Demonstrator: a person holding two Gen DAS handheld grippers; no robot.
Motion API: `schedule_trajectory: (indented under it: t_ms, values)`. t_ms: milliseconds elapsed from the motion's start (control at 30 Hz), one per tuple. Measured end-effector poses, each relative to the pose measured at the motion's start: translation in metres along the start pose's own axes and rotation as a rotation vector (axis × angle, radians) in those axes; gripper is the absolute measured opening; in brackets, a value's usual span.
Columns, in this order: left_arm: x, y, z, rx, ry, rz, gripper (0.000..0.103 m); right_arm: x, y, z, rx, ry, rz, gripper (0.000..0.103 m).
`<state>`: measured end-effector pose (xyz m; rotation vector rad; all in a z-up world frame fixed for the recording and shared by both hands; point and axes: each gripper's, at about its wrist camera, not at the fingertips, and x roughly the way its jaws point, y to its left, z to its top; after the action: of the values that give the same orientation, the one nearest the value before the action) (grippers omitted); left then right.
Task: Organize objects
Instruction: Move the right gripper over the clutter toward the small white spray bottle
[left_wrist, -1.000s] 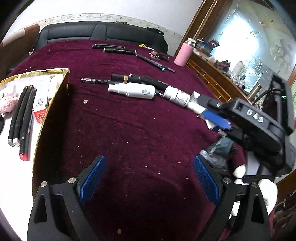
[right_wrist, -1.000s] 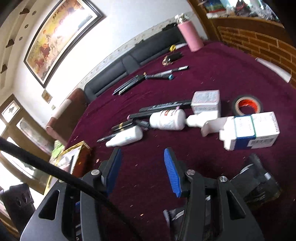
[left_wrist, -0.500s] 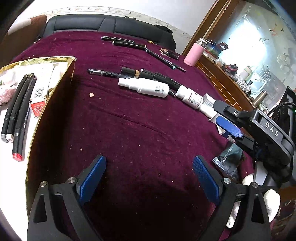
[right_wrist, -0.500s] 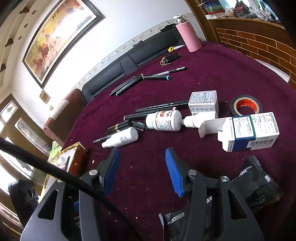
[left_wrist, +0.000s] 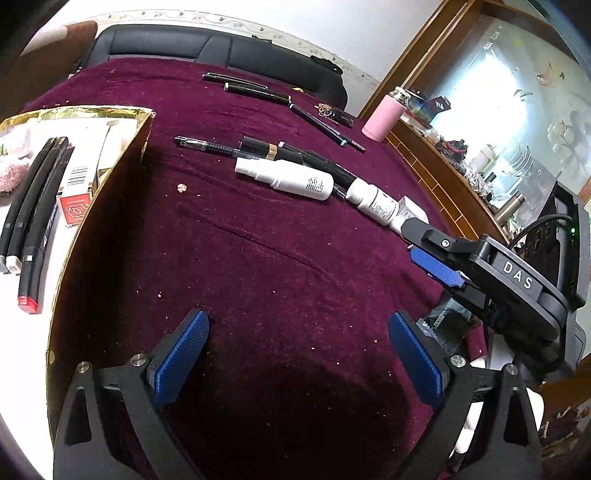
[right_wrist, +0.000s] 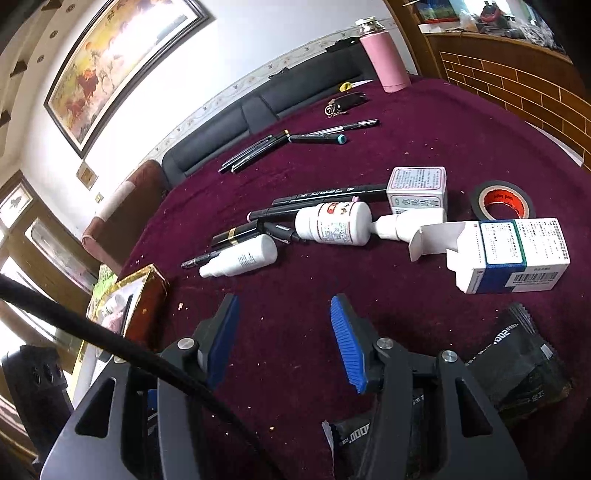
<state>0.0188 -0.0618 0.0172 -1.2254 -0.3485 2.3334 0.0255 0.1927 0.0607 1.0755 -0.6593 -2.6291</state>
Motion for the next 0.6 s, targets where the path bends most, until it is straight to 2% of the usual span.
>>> schedule_trajectory:
  t_ms: [233,367,467,600]
  values:
    - [0.0,0.003,0.001,-0.007,0.006,-0.035,0.101,-0.01,0.0,0.0,-0.001,-0.041,-0.007,0.05]
    - [0.006,-0.008,0.002,0.062,0.051,0.025,0.101,-0.023,-0.006,0.002,0.017,-0.031,-0.019,0.05]
    - [0.011,-0.021,-0.003,0.148,0.085,0.093,0.101,-0.031,-0.002,0.016,-0.001,0.018,0.009,0.052]
    - [0.013,-0.025,-0.005,0.171,0.093,0.125,0.101,-0.012,0.019,0.046,-0.067,0.142,0.08,0.056]
